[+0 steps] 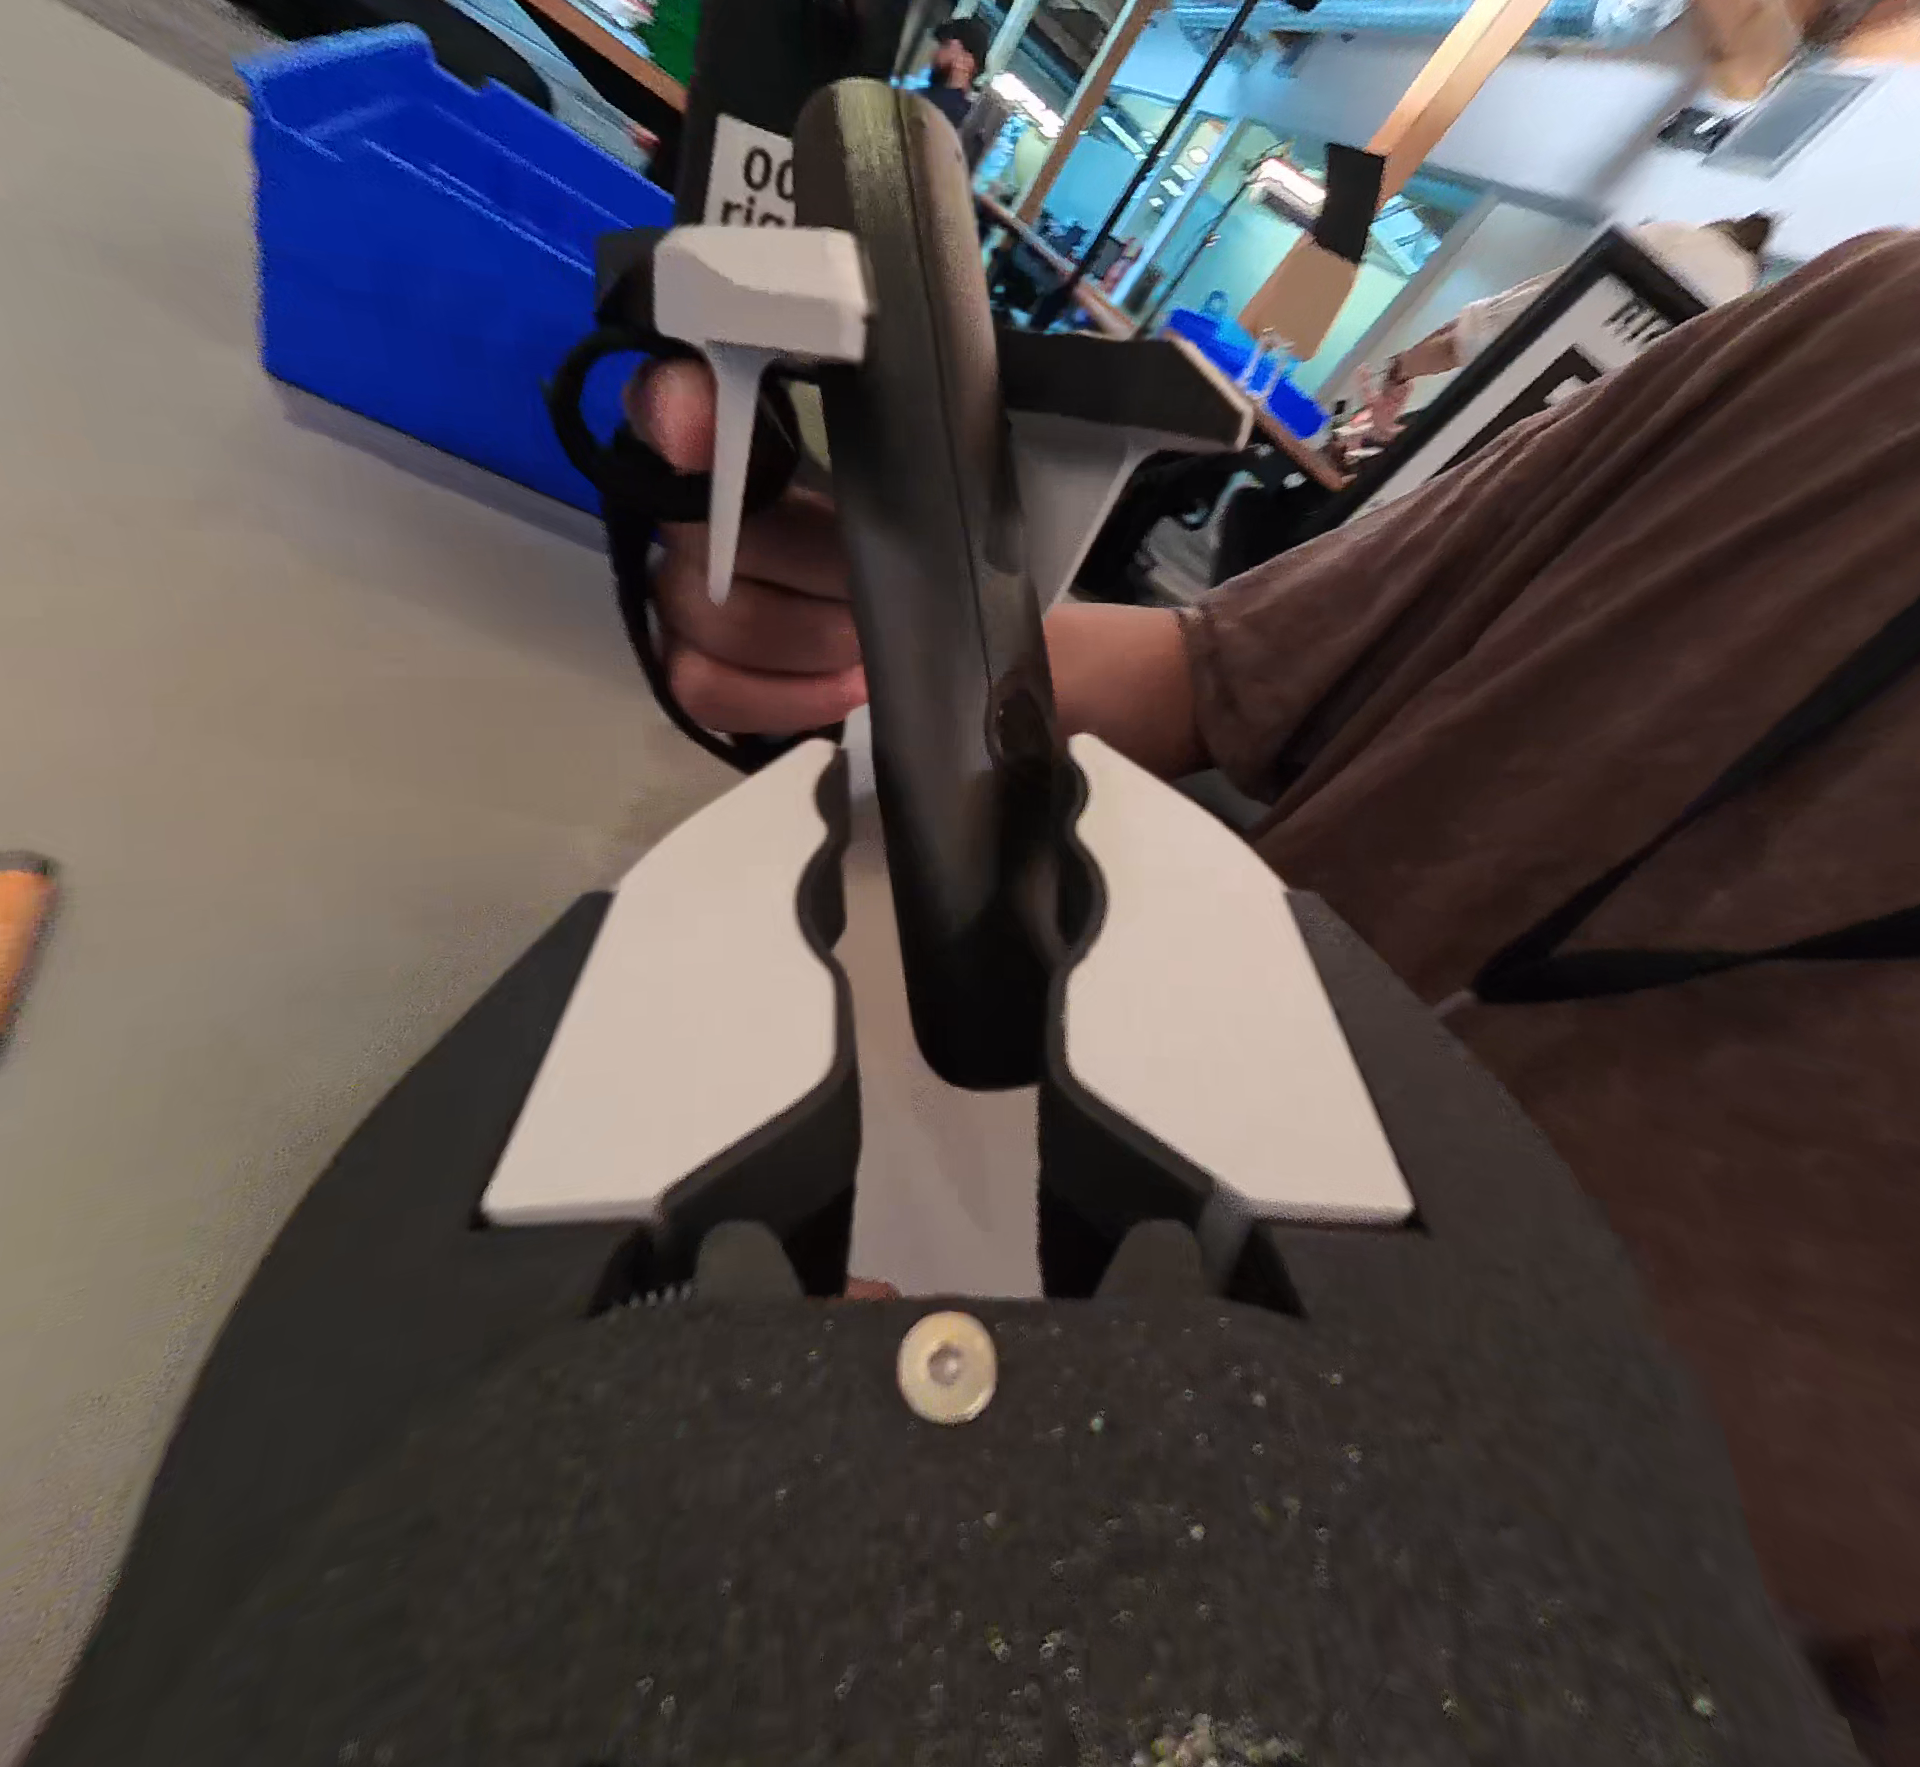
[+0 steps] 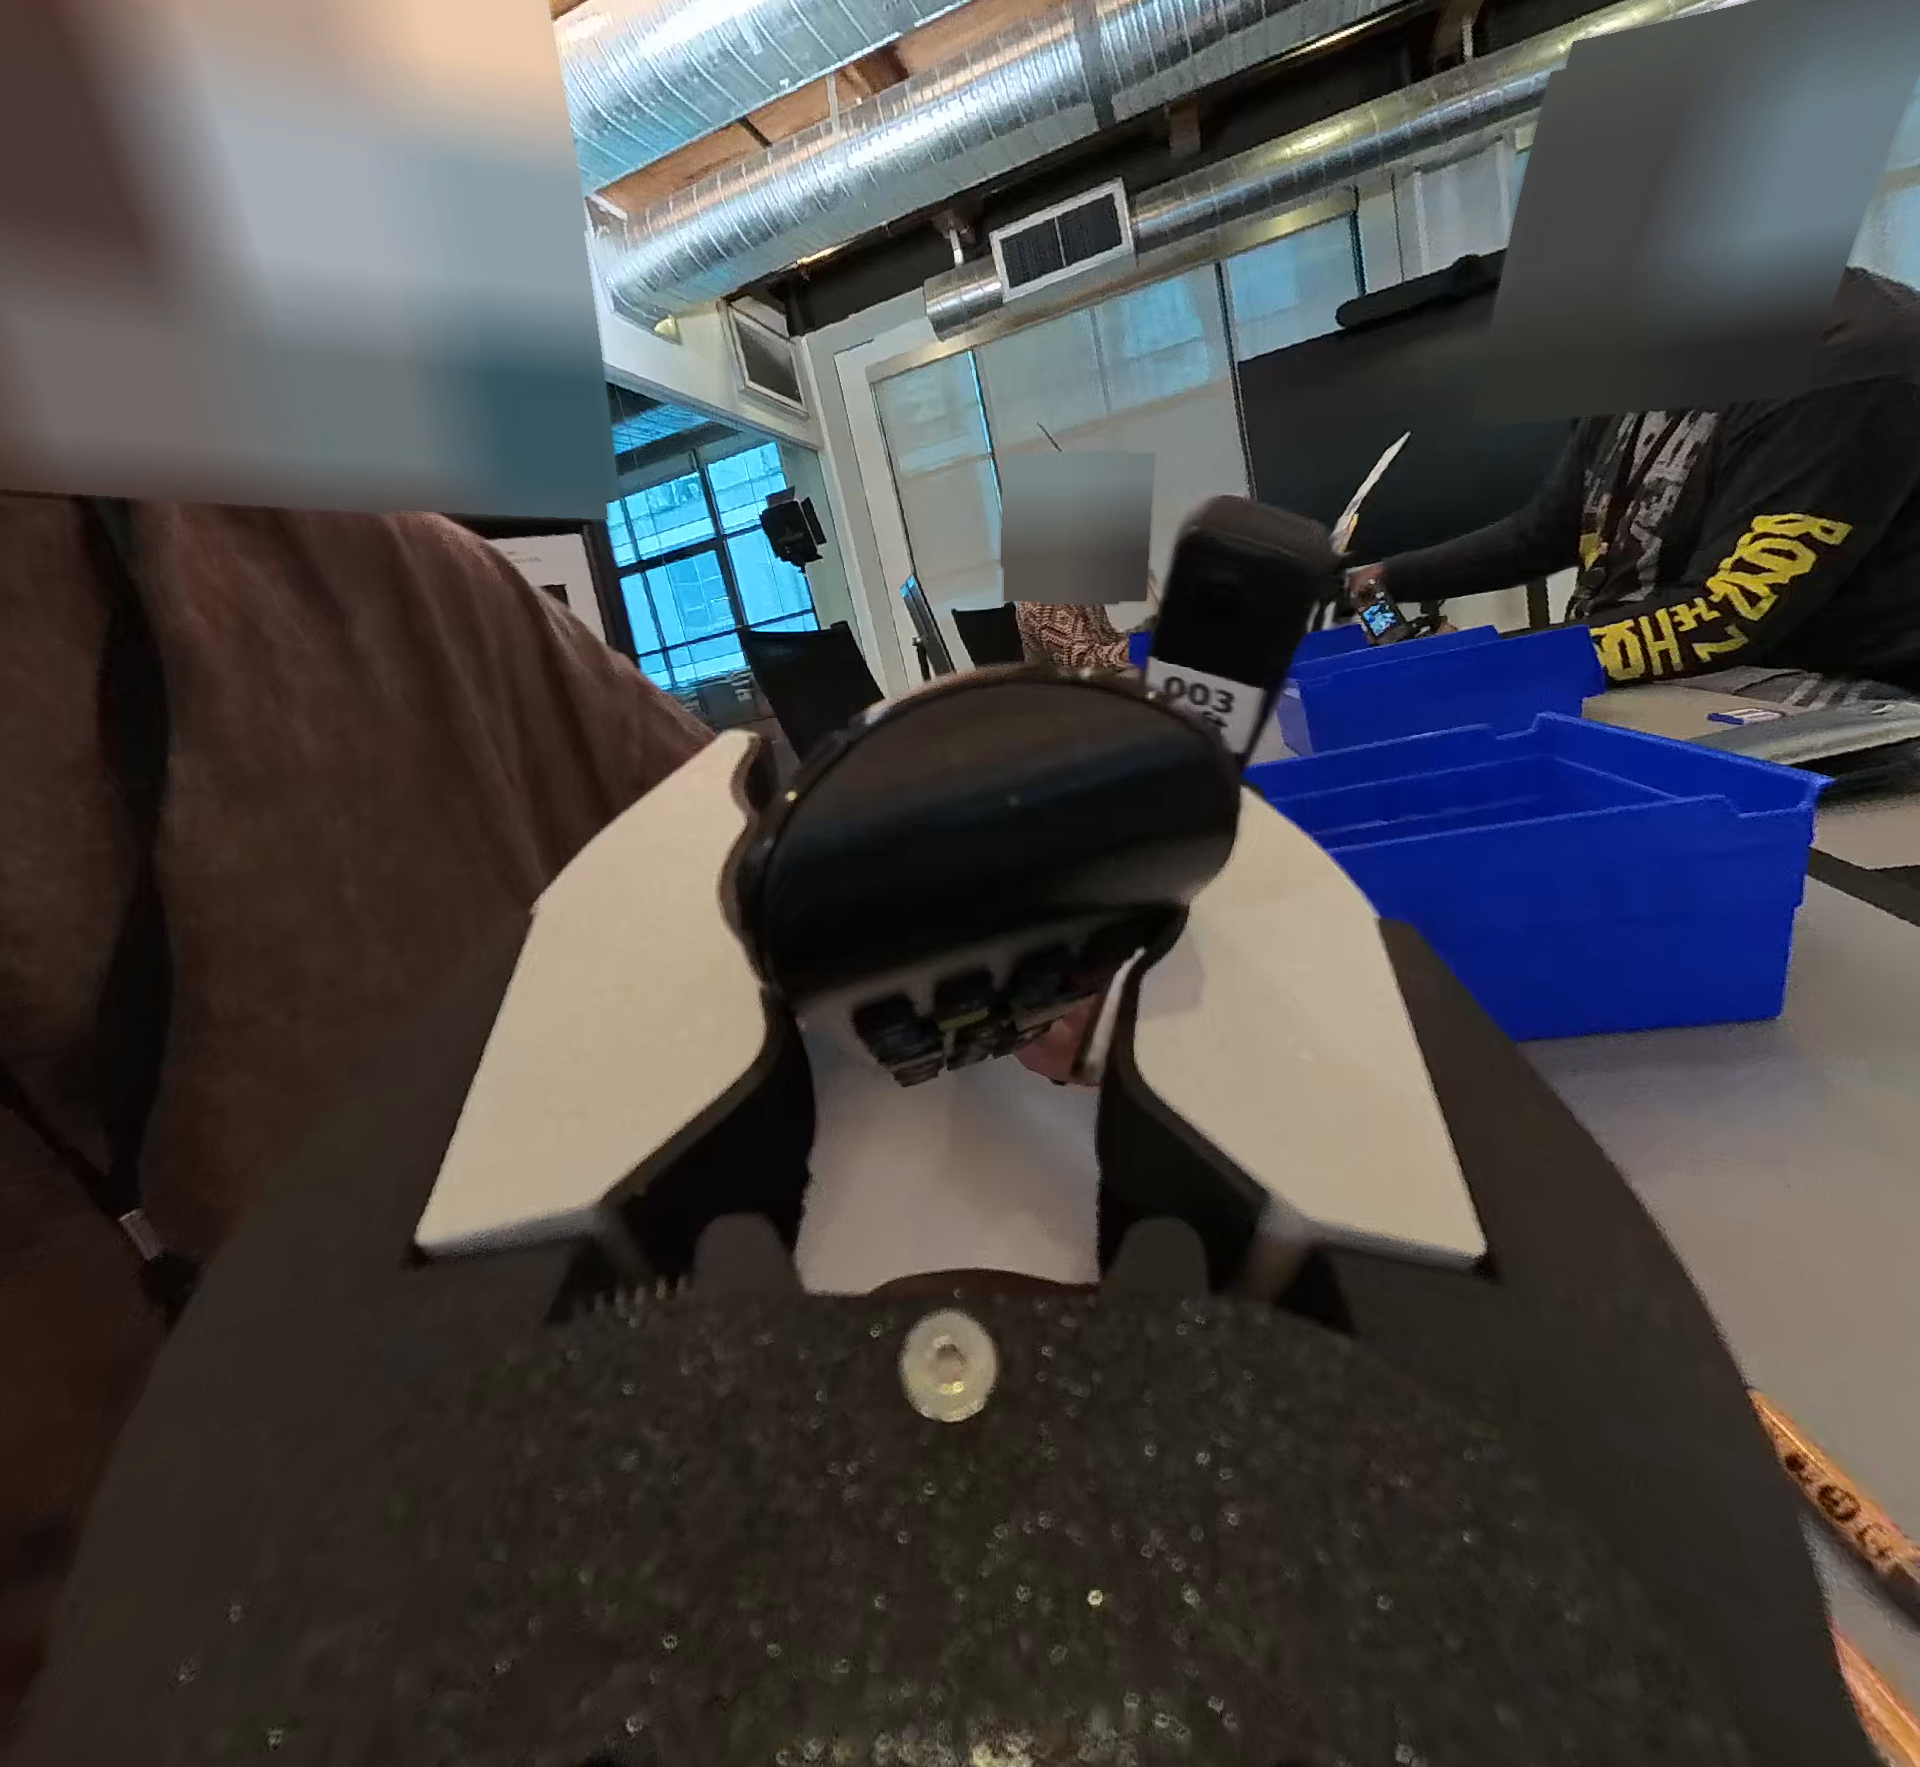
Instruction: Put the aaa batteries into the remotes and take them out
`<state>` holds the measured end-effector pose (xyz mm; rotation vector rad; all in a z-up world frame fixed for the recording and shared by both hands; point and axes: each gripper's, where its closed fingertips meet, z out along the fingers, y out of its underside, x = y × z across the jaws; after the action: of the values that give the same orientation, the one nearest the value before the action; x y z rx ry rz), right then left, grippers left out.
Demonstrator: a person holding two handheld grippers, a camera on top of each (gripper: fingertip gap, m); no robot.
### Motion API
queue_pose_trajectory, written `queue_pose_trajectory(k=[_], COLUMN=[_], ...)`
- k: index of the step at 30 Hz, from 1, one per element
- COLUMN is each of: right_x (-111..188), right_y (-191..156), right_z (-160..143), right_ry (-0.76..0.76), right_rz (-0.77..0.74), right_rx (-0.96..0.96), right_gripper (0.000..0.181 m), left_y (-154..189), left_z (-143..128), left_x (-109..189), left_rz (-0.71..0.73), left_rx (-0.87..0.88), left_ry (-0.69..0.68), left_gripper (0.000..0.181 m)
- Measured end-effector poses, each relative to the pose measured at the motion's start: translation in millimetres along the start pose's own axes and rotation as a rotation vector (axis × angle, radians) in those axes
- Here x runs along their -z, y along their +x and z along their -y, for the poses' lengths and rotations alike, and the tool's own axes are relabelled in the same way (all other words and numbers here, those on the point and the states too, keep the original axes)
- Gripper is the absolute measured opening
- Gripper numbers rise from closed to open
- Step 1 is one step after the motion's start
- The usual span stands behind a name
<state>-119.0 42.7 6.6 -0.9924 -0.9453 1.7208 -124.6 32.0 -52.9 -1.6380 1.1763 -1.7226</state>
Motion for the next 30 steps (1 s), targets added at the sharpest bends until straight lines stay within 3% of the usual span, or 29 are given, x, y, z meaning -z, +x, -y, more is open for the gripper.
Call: queue_pose_trajectory(k=[3, 7, 11, 19, 24, 30], right_x=[1, 3, 6, 8, 10, 9], right_y=[1, 7, 7, 1, 4, 6], right_z=[-1, -5, 0, 0, 3, 1], right_ry=[0.005, -0.001, 0.045, 0.033, 0.033, 0.053], right_rz=[0.016, 0.007, 0.028, 0.059, 0.026, 0.009], right_rx=[0.000, 0.000, -0.027, -0.043, -0.026, -0.032], right_gripper=[0.067, 0.067, 0.066, 0.067, 0.066, 0.066], left_y=[-1, -9, 1, 5, -7, -11], left_z=[0, -7, -21, -14, -3, -8], left_x=[-3, -6, -17, -14, -8, -8], left_rz=[-0.063, -0.059, -0.150, -0.193, -0.124, -0.043], left_rx=[0.089, 0.115, 0.192, 0.252, 0.269, 0.211], left_ry=[-0.009, -0.050, -0.126, -0.058, 0.053, 0.045], left_gripper=[0.029, 0.032, 0.033, 0.033, 0.026, 0.026])
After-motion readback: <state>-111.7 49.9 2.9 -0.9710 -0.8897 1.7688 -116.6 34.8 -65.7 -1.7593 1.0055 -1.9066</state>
